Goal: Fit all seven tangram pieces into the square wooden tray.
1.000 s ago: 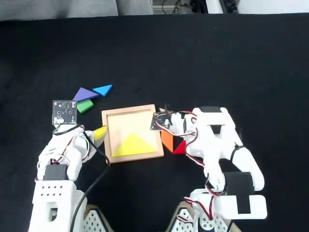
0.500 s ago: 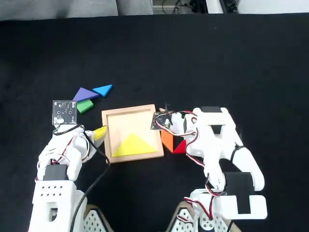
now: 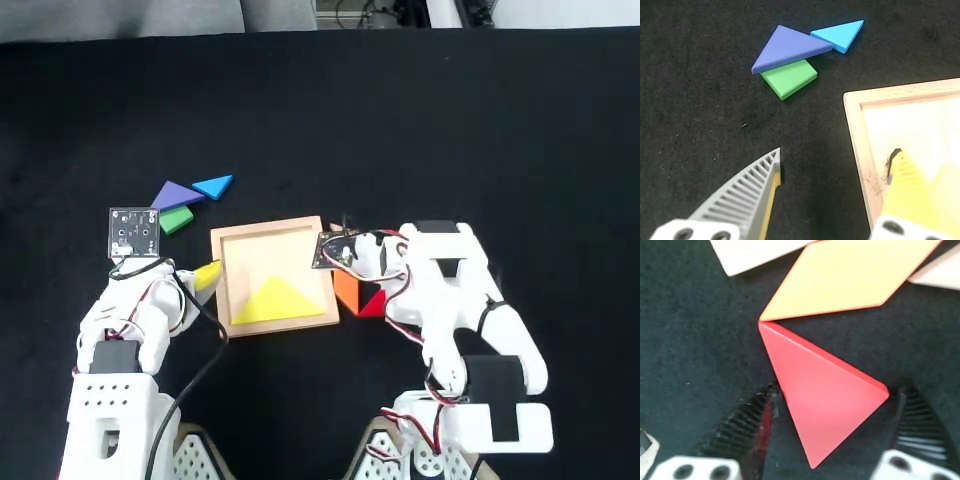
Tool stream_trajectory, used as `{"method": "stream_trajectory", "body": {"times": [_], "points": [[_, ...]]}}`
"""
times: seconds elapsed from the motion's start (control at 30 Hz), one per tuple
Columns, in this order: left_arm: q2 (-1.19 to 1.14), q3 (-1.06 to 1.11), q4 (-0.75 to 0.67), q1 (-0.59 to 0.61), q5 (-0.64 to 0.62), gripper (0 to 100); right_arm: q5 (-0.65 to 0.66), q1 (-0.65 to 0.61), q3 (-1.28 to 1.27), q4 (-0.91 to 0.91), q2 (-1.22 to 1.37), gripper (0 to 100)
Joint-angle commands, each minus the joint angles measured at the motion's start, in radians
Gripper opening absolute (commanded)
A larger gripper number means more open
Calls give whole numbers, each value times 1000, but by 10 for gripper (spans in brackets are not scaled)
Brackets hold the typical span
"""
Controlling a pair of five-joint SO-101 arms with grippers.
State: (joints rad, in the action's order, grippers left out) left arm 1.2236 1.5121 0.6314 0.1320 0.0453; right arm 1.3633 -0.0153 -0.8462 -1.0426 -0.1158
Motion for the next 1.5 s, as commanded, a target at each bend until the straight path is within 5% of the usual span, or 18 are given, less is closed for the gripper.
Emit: {"method": "stream_trajectory", "body": {"times": [0.0, 1.33, 1.47], "points": [[-2, -8, -12, -2, 6, 339, 14, 3, 19, 15, -27, 399], [-2, -1, -17, -2, 6, 339, 75, -18, 12, 12, -19, 397], [-2, -1, -17, -2, 6, 339, 75, -15, 12, 12, -19, 315]]}}
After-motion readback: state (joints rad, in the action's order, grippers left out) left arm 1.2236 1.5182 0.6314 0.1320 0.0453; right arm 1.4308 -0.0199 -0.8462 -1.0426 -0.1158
